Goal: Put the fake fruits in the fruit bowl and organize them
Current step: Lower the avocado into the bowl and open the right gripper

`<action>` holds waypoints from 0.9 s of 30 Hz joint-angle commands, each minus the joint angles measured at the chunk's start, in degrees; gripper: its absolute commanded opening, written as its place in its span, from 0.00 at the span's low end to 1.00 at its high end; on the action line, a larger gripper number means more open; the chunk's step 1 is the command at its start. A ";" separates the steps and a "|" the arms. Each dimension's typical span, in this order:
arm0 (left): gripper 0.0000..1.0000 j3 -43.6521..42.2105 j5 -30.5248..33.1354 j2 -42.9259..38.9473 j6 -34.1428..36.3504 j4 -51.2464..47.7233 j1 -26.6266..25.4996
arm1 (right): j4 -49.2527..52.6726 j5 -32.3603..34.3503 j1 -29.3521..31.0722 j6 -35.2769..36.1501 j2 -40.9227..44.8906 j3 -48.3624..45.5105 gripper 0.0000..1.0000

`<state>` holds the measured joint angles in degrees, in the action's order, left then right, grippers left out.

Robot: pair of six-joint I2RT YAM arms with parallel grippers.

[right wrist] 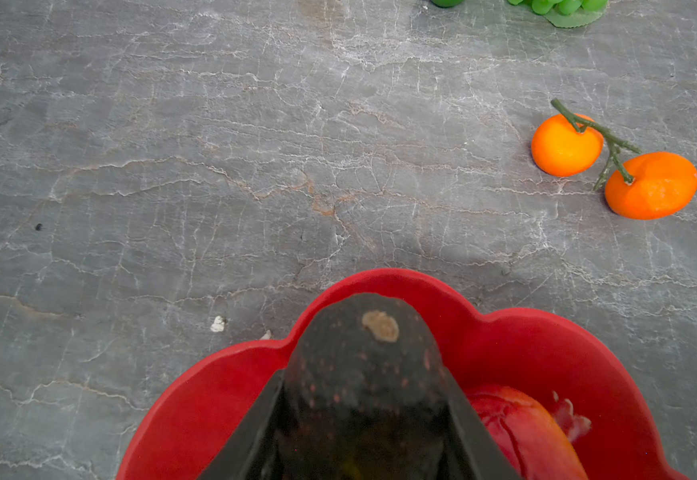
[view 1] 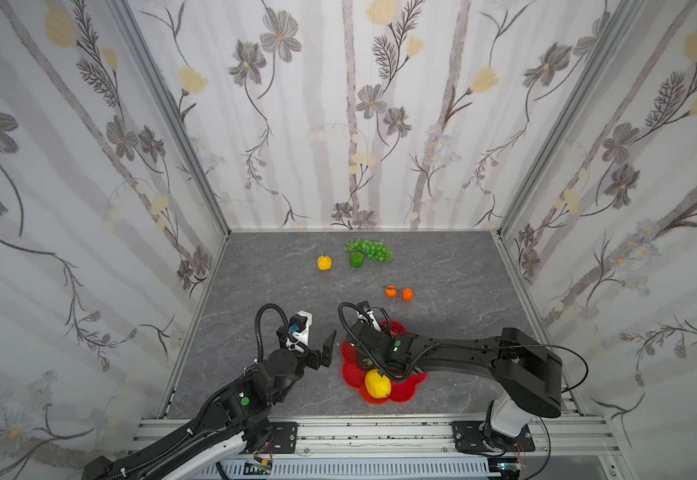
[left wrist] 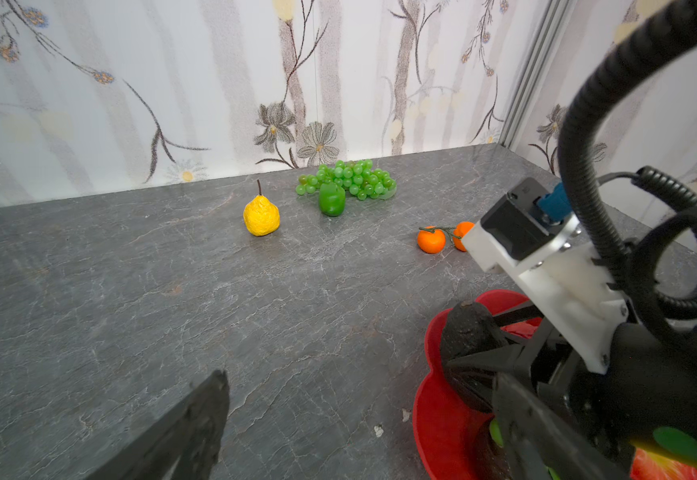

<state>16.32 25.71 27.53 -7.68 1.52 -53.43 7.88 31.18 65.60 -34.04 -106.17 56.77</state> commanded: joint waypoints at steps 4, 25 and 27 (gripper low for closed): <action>1.00 -0.34 0.93 -0.94 0.03 0.42 0.13 | -1.25 -0.68 0.13 -0.78 -0.35 -0.17 0.39; 1.00 -0.88 1.09 -2.12 0.70 0.46 0.22 | 0.44 -0.69 0.65 -1.43 1.03 -1.67 0.48; 1.00 -0.95 1.11 -2.22 0.66 0.49 0.17 | 0.34 -0.68 0.65 -1.49 1.10 -1.67 0.50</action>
<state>15.62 25.71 25.47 -7.51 1.48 -53.32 8.38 29.91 66.22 -34.92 -105.67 55.11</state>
